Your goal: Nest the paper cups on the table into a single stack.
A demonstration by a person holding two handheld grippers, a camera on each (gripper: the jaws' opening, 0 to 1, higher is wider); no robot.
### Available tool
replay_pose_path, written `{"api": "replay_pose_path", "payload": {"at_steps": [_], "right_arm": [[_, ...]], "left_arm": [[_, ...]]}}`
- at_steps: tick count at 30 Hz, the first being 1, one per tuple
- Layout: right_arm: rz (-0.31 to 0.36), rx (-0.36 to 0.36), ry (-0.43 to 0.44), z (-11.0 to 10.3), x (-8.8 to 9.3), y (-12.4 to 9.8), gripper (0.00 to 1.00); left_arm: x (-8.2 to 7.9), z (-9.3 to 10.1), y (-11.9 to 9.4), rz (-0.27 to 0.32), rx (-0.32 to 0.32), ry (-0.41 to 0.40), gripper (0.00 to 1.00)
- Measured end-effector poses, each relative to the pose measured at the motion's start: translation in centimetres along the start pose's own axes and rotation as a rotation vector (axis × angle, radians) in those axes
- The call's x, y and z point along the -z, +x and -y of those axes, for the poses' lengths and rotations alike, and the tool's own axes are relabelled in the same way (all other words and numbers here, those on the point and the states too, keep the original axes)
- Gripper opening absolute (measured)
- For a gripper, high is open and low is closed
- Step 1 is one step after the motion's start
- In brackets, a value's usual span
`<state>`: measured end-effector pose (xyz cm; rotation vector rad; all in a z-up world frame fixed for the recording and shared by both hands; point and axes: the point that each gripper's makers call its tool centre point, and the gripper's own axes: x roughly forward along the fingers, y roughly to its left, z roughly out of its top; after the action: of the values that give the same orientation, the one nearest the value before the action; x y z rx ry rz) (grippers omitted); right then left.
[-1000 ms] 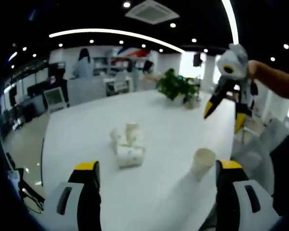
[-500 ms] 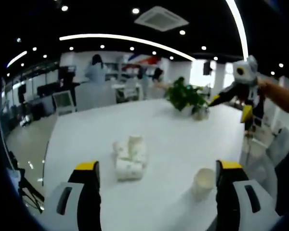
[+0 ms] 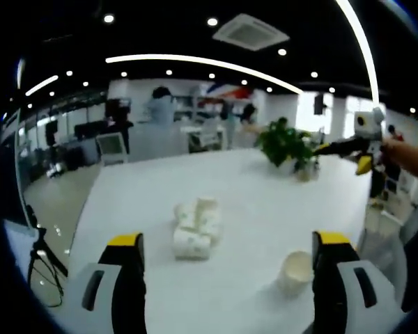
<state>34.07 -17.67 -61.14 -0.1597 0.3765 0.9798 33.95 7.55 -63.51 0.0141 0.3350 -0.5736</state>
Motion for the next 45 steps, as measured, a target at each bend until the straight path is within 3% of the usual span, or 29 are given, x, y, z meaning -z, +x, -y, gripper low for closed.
{"api": "replay_pose_path", "payload": {"at_steps": [2, 6, 15, 24, 30, 37, 45], "right_arm": [[0.005, 0.015, -0.001, 0.5, 1.0, -0.1, 1.0], [0.023, 0.045, 0.054, 1.6, 2.1, -0.6, 1.0], [0.044, 0.076, 0.053, 2.1, 3.3, -0.5, 1.0], [0.021, 0.128, 0.033, 3.0, 6.1, -0.3, 1.0], [0.027, 0.163, 0.074, 3.4, 7.3, -0.4, 1.0], [0.025, 0.176, 0.097, 3.1, 7.6, -0.5, 1.0], [0.028, 0.198, 0.128, 3.2, 7.9, -0.9, 1.0]], "left_arm": [[0.3, -0.2, 0.2, -0.003, -0.01, -0.002, 0.99], [0.6, -0.3, 0.2, -0.004, -0.016, -0.01, 0.99], [1.4, -0.8, 0.9, -0.023, 0.018, 0.025, 0.99], [4.7, -1.1, 1.3, -0.106, 0.033, 0.071, 0.99], [5.5, -1.7, 1.3, -0.1, 0.037, 0.057, 0.99], [5.6, -2.6, 2.1, -0.077, 0.04, 0.007, 0.99], [6.2, -3.5, 5.0, -0.111, 0.088, 0.025, 0.99]]}}
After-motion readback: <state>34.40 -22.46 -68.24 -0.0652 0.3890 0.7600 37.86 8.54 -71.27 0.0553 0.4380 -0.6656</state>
